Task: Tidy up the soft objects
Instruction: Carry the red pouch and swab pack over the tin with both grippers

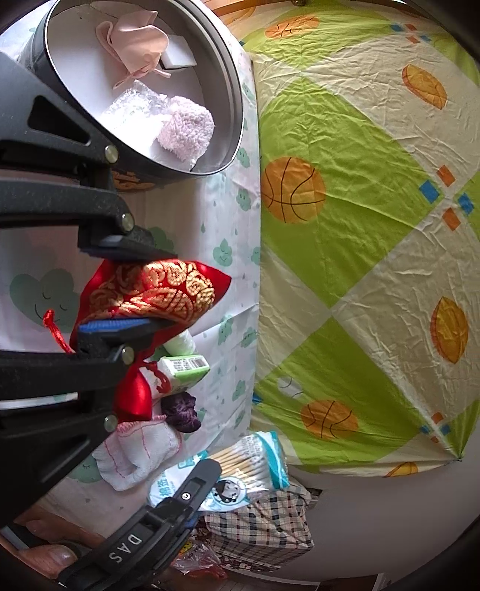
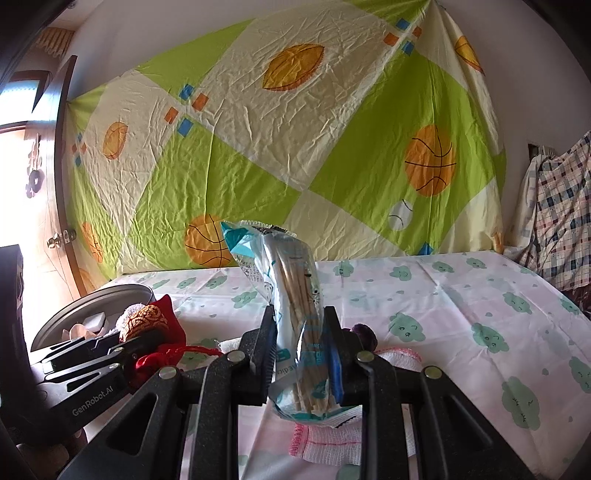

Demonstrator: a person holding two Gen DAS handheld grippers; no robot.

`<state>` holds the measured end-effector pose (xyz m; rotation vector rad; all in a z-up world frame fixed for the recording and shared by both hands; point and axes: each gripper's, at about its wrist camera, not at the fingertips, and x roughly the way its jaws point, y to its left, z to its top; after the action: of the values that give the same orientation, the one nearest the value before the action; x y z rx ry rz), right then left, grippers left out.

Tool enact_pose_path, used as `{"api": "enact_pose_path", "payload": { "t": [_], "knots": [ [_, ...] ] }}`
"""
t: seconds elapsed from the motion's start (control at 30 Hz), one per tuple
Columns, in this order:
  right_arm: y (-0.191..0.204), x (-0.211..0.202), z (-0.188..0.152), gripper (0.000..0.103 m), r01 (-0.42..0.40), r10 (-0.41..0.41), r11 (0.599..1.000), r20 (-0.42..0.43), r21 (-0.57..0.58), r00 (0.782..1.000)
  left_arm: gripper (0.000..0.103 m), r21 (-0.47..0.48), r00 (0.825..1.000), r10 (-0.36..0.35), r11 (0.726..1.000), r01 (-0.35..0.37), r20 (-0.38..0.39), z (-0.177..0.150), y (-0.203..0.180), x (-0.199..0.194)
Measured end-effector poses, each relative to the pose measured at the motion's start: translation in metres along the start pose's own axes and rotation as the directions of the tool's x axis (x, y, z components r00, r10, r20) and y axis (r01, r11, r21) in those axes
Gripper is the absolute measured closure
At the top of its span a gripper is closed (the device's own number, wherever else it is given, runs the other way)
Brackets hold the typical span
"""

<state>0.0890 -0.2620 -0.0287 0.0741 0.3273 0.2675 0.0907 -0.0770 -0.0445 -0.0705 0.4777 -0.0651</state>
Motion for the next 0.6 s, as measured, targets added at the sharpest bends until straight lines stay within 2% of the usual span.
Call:
{"api": "enact_pose_path", "payload": {
  "t": [0.23,0.6],
  "knots": [
    [0.006,-0.001,0.000,0.077,0.000,0.000,1.000,0.006,-0.026,1.000,0.079,0.000,0.999,0.026,1.000,-0.026,0.040,0.001,0.011,-0.008],
    [0.039,0.001,-0.002,0.077,-0.064,0.065,0.995,0.006,-0.081,0.998,0.079,-0.017,0.992,0.082,0.997,-0.080,0.093,0.000,0.032,-0.019]
  ]
}}
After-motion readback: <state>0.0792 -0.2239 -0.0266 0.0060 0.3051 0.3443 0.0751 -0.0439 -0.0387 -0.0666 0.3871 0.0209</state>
